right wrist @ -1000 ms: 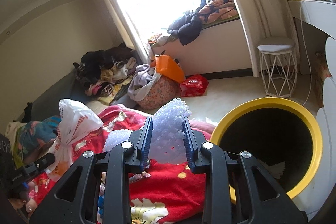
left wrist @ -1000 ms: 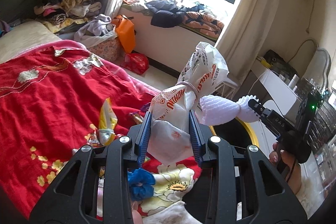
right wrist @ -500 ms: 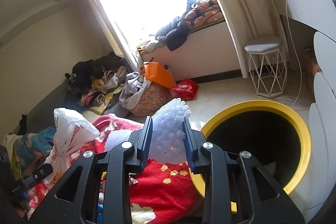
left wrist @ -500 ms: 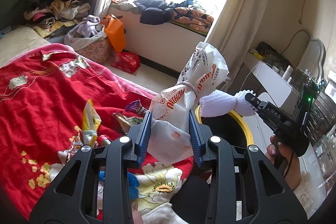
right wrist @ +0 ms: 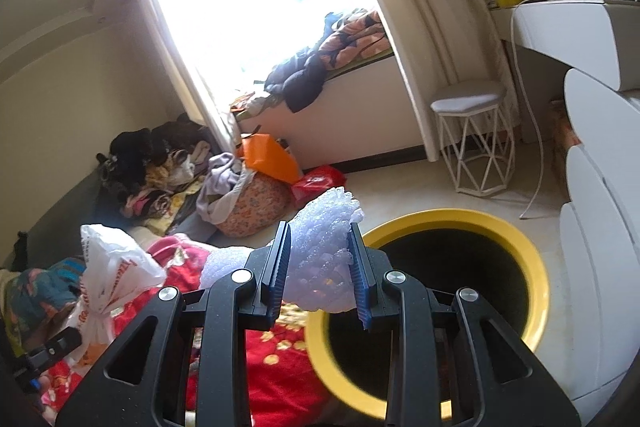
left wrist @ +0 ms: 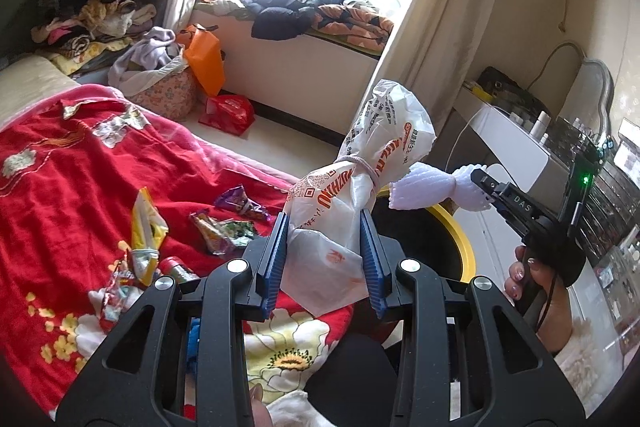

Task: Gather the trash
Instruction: 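Carry the white bag and foam sleeve in both tools over the bin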

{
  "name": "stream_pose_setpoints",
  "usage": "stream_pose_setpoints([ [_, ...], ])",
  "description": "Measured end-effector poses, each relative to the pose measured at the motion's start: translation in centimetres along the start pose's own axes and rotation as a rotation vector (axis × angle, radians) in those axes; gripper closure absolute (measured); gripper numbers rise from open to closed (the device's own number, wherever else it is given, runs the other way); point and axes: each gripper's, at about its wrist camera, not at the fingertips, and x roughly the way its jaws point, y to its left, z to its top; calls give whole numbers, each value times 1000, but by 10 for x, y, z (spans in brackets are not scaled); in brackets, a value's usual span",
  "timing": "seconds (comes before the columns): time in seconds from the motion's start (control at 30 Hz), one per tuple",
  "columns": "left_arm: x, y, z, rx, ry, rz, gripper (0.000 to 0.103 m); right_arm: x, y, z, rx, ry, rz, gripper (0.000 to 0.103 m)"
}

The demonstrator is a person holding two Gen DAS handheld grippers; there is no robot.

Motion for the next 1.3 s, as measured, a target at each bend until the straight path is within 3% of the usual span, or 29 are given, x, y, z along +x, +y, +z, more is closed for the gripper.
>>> stream_pose_setpoints([
  [0.6, 33, -38, -9, 64, 60, -58, 75, 12, -51, -6, -1, -29, -214, 76],
  [1.3, 79, -79, -14, 112, 121, -74, 74, 22, -81, -16, -13, -20, -328, 76],
])
